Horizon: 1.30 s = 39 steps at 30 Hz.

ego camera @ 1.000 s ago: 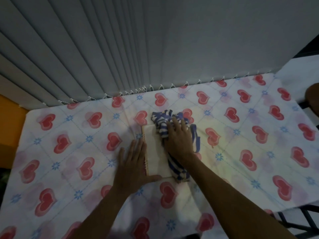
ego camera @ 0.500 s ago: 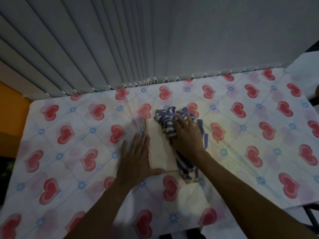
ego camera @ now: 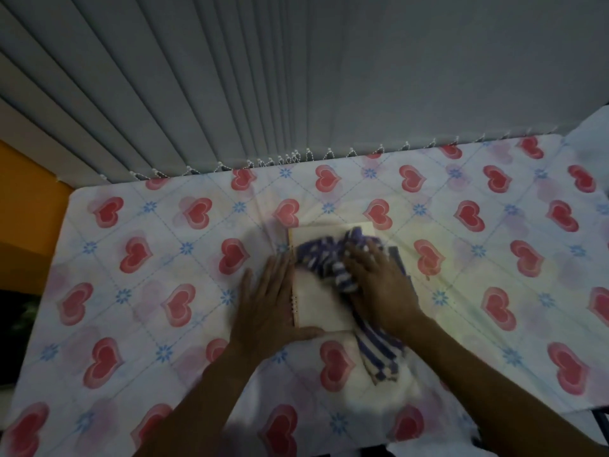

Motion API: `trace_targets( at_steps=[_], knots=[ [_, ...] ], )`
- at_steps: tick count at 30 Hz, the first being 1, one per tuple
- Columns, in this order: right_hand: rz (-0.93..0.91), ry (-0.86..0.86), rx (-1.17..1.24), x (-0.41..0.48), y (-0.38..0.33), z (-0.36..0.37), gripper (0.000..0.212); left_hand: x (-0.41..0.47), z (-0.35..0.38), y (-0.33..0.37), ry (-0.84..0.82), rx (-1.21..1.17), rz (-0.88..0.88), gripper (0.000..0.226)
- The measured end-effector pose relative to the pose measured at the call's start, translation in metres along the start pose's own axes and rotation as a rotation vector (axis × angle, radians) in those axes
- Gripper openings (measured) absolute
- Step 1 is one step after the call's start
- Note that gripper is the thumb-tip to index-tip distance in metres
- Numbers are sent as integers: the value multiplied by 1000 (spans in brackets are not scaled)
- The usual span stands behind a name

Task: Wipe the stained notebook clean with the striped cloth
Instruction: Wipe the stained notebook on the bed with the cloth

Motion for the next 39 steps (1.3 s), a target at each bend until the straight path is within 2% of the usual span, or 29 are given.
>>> trace_targets(
  at_steps=[3, 5, 11, 17, 21, 25, 27, 30, 32, 35, 39],
  knots=[
    [165, 36, -2, 38, -4, 0, 61, -1, 0, 0, 8, 8, -3, 143],
    [162, 36, -18, 48, -21, 6, 63, 0, 1, 1, 5, 2, -6, 143],
    [-47, -17, -2, -1, -57, 23, 67, -1, 1, 1, 40, -36, 24, 131],
    [-256, -56, -19, -17, -9, 9, 63, -3, 0, 0, 97, -18, 26, 133],
    [-149, -15, -50, 25, 14, -4, 61, -1, -1, 1, 49, 12, 7, 140],
    [-8, 12, -48, 51, -7, 4, 66, -1, -1, 1, 1, 29, 1, 142],
    [-78, 18, -34, 42, -14, 9, 69, -1, 1, 1, -5, 32, 2, 141],
    [-324, -25, -25, 19, -6, 12, 72, -1, 4, -1, 12, 31, 13, 138],
    [-420, -42, -39, 18, 7, 7, 70, -1, 6, -2, 21, 27, 23, 137],
    [-333, -72, -115, 39, 19, 1, 68, -2, 7, -2, 15, 33, 26, 138],
    [-74, 27, -60, 61, 3, 0, 65, 0, 4, -1, 18, 31, 29, 140]
  ],
)
Point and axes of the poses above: each hand's wrist, its own x-axis towards the middle knuckle, its own z-axis out of the palm, y = z × x, the point moved 3 cm from there along x, towards the middle knuckle, and after that the axes turned 1 degree about y, right-handed, at the moved point
